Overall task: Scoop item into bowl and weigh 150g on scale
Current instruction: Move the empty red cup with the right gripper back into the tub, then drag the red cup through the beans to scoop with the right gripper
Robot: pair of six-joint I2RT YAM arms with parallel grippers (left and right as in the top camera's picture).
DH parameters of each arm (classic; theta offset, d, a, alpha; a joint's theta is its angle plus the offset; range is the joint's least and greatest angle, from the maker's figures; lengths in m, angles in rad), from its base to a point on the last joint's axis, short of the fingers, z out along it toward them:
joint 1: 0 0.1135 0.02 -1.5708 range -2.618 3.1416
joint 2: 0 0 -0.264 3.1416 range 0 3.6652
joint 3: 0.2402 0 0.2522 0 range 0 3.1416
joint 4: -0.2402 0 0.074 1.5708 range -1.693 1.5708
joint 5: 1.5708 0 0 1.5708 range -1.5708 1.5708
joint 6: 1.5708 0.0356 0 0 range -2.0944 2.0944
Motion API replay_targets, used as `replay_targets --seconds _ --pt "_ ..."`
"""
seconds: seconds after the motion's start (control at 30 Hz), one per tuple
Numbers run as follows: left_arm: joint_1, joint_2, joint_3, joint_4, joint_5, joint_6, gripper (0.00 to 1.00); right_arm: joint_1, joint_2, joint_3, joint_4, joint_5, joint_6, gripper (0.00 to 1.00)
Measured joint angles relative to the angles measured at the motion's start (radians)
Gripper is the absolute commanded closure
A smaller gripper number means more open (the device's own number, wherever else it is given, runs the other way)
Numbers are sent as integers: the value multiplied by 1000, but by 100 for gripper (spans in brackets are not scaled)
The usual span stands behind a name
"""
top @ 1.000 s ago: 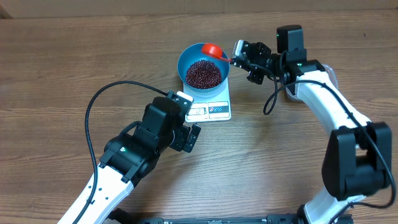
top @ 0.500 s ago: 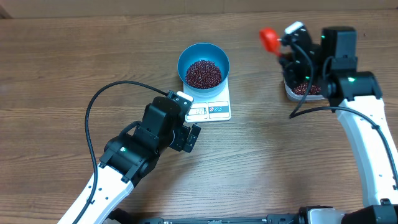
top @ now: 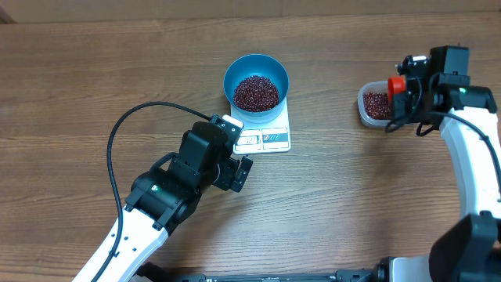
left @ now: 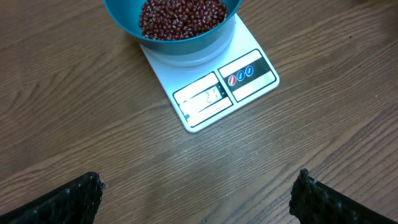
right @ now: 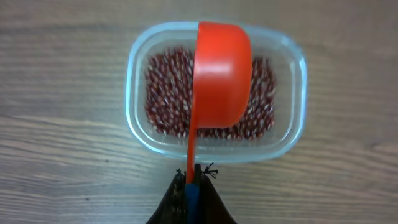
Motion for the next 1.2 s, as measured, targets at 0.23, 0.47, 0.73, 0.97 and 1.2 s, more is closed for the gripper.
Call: replay_targets --seconds 0.23,0.47,0.73,0.97,1.2 --pt "0 0 0 0 0 0 1 -5 99 0 -23 17 4 96" --pt "0 0 0 0 0 0 0 -5 183 0 -29 34 4 96" --pt "0 0 0 0 0 0 0 -6 189 0 -31 -58 3 96" --pt "0 0 0 0 0 0 0 -7 192 0 -36 -150 3 96" --pt "0 0 0 0 0 0 1 -24 194 0 -45 -220 3 96"
